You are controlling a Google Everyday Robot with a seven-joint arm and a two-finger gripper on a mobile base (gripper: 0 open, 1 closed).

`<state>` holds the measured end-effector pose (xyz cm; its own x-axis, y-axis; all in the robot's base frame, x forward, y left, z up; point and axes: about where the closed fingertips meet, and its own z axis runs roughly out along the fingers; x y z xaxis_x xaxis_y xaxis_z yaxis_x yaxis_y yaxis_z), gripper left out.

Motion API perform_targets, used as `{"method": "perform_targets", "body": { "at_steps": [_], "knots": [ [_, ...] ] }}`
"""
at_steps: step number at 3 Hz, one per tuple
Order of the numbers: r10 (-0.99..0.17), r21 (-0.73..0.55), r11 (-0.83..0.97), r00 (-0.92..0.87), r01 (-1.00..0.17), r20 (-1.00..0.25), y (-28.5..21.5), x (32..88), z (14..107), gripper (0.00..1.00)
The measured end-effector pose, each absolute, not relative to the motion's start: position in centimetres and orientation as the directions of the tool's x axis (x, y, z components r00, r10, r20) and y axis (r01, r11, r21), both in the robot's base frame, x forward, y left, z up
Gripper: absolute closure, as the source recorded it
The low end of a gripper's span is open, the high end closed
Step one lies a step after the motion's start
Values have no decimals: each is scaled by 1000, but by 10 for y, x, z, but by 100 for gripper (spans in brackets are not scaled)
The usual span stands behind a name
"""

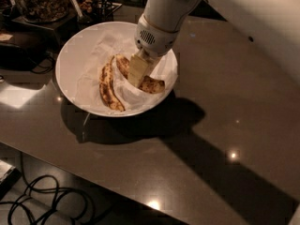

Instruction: Pick banana from white bowl

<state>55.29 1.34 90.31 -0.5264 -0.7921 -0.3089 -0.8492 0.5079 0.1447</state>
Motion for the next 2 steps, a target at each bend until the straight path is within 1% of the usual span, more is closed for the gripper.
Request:
{"method": "perform_targets", "body": {
  "at_steps": [1,2],
  "knots": [
    [-792,128,505,-518,-853,-324,11,550,916,100],
    [-802,115,491,-500,-864,-327,7,518,941,100]
  ]
}}
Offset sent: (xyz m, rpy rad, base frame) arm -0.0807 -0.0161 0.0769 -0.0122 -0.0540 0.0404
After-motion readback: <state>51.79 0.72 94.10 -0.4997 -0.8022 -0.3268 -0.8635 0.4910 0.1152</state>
